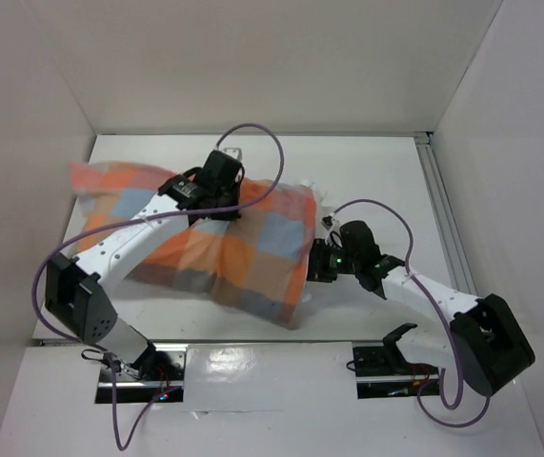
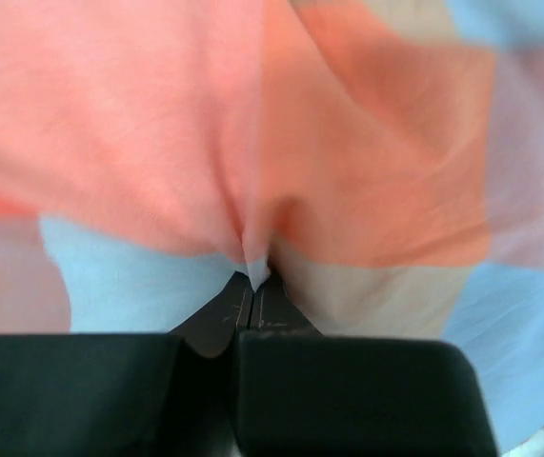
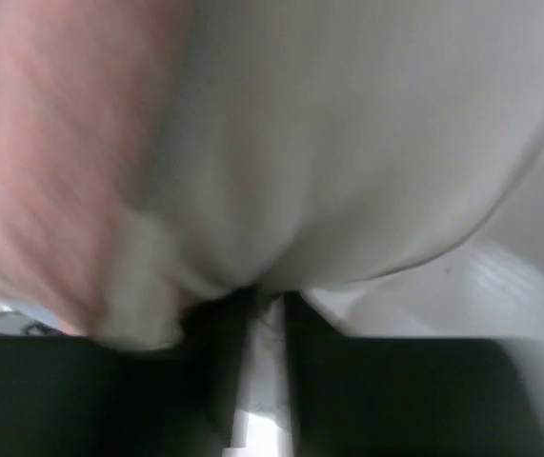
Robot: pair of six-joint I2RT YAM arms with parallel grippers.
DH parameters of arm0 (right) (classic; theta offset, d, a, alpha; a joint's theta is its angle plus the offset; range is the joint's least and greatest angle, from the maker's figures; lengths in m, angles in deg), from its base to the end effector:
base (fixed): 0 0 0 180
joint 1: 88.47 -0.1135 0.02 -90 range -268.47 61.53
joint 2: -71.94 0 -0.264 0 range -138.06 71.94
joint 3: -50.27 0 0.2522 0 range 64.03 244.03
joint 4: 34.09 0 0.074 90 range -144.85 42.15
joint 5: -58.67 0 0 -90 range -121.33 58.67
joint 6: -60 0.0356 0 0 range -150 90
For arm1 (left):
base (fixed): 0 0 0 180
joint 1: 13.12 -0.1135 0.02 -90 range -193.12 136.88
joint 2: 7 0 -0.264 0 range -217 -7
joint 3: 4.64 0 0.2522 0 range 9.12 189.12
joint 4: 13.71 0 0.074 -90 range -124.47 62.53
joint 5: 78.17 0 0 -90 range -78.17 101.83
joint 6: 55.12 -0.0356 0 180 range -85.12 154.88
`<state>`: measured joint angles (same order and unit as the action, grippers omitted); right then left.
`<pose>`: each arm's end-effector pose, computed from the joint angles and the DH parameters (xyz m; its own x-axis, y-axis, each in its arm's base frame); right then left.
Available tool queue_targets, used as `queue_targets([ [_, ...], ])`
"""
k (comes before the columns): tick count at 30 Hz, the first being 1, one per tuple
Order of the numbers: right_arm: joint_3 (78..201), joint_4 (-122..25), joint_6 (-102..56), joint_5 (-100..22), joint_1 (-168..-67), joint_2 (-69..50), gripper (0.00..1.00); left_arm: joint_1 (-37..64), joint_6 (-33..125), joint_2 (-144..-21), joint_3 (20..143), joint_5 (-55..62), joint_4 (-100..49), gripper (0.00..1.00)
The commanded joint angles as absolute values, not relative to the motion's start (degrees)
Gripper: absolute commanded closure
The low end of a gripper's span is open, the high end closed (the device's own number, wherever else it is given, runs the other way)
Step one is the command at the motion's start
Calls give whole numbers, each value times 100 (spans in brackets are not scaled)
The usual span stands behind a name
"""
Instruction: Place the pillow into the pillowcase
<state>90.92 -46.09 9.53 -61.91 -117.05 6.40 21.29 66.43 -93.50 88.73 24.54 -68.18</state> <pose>0.1873 0.1227 0.1848 -0.8961 0.1358 -0.4225 -0.2577 0.6158 0.7446 0.2747 -0.1787 0.3269 -0.7436 -0.1093 -0.6596 0.0467 0.9756 -0.2144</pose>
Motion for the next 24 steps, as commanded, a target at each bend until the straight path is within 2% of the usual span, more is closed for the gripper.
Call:
queue_targets([
  [1,9496,-3811,929,-6077,-11862,409,90,2273,6336,-9813,9778,1754,-5322,100],
  [2,9584,-3757,929,-5999,-11862,347,100,2274,6283,-9875,10111,1850,-5270,100],
  [6,9891,-3134,1043,-5262,-11862,400,100,2326,5958,-9928,10665,2043,-5207,97],
  [8,10067,-2974,1043,-5163,-11862,172,100,2274,5958,-9999,10904,2044,-5435,72],
  [9,10181,-2922,974,-5163,-11801,49,100,2274,5897,-9999,11044,2184,-5558,43],
  [11,10489,-2922,912,-5216,-11748,-258,100,2274,5974,-9816,10932,2255,-5866,23],
  [14,10622,-2922,912,-5268,-11686,-391,100,2439,6106,-9315,10476,2466,-5929,20],
  [15,10682,-2922,859,-5329,-11634,-391,100,2441,6159,-8913,10031,2640,-5929,24],
  [16,10683,-2922,859,-5330,-11633,-391,100,2545,6247,-8700,9748,2694,-5981,43],
  [17,10735,-2983,859,-5330,-11633,-391,100,2685,6317,-8480,9440,2695,-5981,53],
  [18,10736,-2983,859,-5330,-11581,-391,100,2765,6422,-8261,9107,2747,-5981,61],
  [19,10736,-2983,859,-5330,-11580,-391,100,2914,6632,-7841,8390,2591,-5981,63],
  [20,10736,-2931,859,-5330,-11519,-461,100,3011,6774,-7645,8008,2476,-5868,61],
  [21,10736,-2930,859,-5408,-11519,-462,100,3125,7036,-7278,7187,2214,-5528,53],
  [22,10736,-2861,859,-5409,-11467,-557,100,3231,7143,-7274,6813,2211,-5307,43],
  [23,10788,-2860,859,-5470,-11466,-619,100,3440,7292,-7065,6505,2055,-5157,24],
  [24,10841,-2860,859,-5523,-11414,-698,100,3547,7450,-7011,6249,2053,-5077,18],
])
